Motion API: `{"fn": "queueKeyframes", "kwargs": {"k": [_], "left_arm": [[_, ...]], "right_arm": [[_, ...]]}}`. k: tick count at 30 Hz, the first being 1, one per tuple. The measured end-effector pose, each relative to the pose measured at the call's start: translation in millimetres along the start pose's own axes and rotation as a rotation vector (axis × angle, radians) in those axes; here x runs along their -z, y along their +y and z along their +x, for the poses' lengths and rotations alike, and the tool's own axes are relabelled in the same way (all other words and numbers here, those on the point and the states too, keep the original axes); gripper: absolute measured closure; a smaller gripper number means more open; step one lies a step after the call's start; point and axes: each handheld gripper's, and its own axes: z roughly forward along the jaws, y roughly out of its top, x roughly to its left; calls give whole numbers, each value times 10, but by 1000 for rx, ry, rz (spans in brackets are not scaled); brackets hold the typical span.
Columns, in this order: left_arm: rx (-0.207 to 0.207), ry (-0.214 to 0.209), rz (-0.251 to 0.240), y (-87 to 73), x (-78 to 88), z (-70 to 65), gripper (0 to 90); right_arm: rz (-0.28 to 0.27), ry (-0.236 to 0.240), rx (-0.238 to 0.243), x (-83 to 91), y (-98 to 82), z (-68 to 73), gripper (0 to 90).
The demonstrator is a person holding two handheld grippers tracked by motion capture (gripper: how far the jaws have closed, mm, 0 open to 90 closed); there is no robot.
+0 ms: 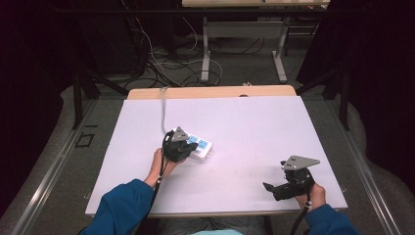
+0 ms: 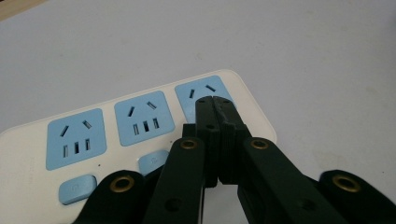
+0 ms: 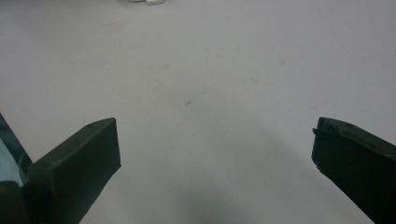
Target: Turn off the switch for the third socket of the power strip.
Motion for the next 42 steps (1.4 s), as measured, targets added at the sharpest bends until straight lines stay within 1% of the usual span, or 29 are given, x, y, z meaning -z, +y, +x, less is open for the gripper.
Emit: {"fn": "queueKeyframes", "kwargs": {"k": [2, 3, 10, 15, 16, 17, 18, 19, 21, 24, 26, 27, 31, 35, 38, 42], "left_arm": [[3, 1, 3, 0, -24, -2, 900], [4, -6, 12, 0, -33, -3, 900], [-15, -20, 30, -9, -85, -49, 900], [-21, -18, 24, -16, -90, -50, 900], [-18, -17, 24, -17, -90, -51, 900], [-21, -16, 24, -17, -90, -55, 900], [-21, -18, 24, -18, -89, -55, 900], [-20, -21, 24, -19, -89, -51, 900], [-22, -23, 23, -21, -90, -47, 900], [-24, -24, 20, -23, -91, -46, 900], [-26, -25, 21, -24, -90, -46, 900], [-26, -26, 21, -24, -89, -42, 900], [-22, -30, 25, -25, -87, -44, 900], [-35, -24, 27, -21, -86, -45, 900], [-29, -28, 23, -25, -87, -44, 900], [-31, -28, 23, -25, -87, -43, 900]], "right_arm": [[-5, -1, -1, -3, -1, 1, 7], [0, 0, 0, 1, 0, 0, 7], [1, 0, 0, 5, 0, 0, 8], [2, 0, -5, 4, 0, 4, 8], [-1, 1, 10, 2, 3, -7, 8], [0, -3, -5, 3, 1, 4, 8], [1, -2, 5, 2, 1, -3, 8], [5, 0, -6, 4, 2, 6, 8], [3, -2, 0, 6, 3, 2, 8], [2, -3, -5, 5, 0, 3, 8], [0, 5, 3, 6, 2, -2, 8], [3, 3, -4, 7, 1, 3, 8], [0, 1, -1, 3, 0, -2, 8], [-4, -1, -1, -2, -1, 1, 8], [-3, -4, -7, -3, 0, 7, 9], [2, 1, 0, 2, 0, -1, 9]]}}
